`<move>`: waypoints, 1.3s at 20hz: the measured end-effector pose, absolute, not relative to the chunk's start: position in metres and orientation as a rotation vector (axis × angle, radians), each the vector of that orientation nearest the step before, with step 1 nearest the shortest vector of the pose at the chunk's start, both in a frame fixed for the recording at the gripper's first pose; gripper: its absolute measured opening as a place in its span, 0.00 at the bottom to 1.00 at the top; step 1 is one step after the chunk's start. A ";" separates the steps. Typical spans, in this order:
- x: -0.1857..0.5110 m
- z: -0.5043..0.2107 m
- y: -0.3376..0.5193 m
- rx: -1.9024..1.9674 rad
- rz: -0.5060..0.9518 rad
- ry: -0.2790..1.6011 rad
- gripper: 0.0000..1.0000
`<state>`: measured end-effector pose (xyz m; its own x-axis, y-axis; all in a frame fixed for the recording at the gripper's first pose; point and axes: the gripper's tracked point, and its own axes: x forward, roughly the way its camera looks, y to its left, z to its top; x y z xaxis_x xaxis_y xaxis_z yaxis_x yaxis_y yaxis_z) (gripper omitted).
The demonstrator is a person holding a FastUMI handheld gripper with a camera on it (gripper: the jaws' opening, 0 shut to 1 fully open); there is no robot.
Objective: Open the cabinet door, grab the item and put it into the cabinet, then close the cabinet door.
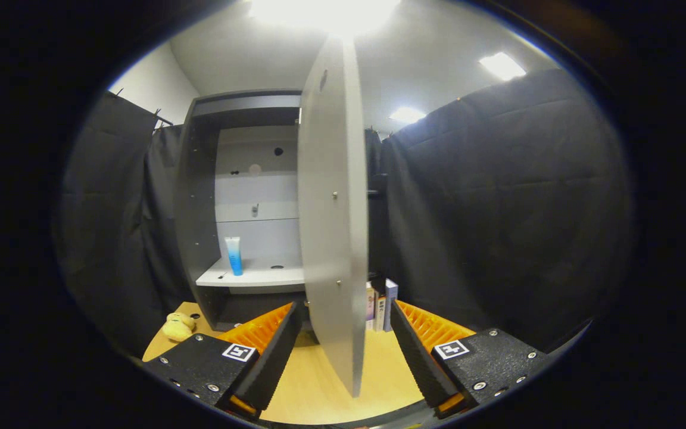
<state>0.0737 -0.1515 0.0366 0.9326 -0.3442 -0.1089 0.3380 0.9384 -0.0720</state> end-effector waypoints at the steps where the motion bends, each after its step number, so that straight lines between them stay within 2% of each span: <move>1: 0.069 0.042 -0.167 -0.057 -0.383 0.109 0.93; 4: 0.062 0.050 -0.209 -0.048 -0.488 0.098 0.93; 9: 0.083 0.058 -0.253 -0.025 -0.577 0.105 0.93; 16: 0.121 0.071 -0.257 -0.011 -0.561 0.104 0.91; 26: 0.117 0.072 -0.212 -0.017 -0.519 0.075 0.89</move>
